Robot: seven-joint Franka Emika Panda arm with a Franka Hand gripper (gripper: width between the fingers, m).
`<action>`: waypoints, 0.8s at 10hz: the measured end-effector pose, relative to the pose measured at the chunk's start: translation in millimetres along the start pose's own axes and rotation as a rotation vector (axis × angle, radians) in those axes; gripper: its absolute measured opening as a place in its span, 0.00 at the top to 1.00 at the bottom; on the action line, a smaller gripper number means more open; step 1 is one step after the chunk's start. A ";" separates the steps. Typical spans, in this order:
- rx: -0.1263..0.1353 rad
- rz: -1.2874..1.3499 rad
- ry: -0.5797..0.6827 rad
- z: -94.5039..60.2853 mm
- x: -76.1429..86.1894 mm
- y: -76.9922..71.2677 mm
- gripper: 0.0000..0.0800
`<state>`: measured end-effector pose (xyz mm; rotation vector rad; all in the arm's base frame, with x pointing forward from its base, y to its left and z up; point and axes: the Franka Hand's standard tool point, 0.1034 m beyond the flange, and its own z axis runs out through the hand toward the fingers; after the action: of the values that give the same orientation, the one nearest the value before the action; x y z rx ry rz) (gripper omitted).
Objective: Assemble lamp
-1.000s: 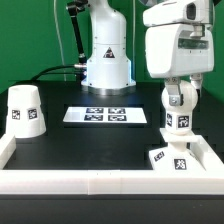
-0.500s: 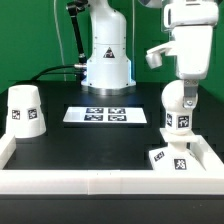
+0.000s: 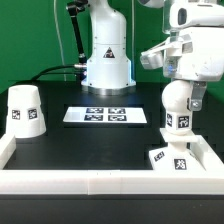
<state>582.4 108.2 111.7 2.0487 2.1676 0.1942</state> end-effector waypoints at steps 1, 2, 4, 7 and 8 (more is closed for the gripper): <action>0.000 0.000 0.000 0.2 -0.1 -0.1 0.27; 0.000 0.000 0.000 0.2 -0.1 -0.1 0.28; 0.000 0.012 0.000 0.1 -0.1 0.0 0.28; -0.010 0.151 0.009 0.0 -0.5 -0.9 0.28; -0.009 0.267 0.011 -0.1 1.5 -1.0 0.28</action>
Offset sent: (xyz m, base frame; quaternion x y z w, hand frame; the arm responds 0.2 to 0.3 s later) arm 0.0000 0.0000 0.0000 0.0000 0.0000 0.0000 1.0000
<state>581.3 109.6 111.6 2.3309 1.8874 0.2464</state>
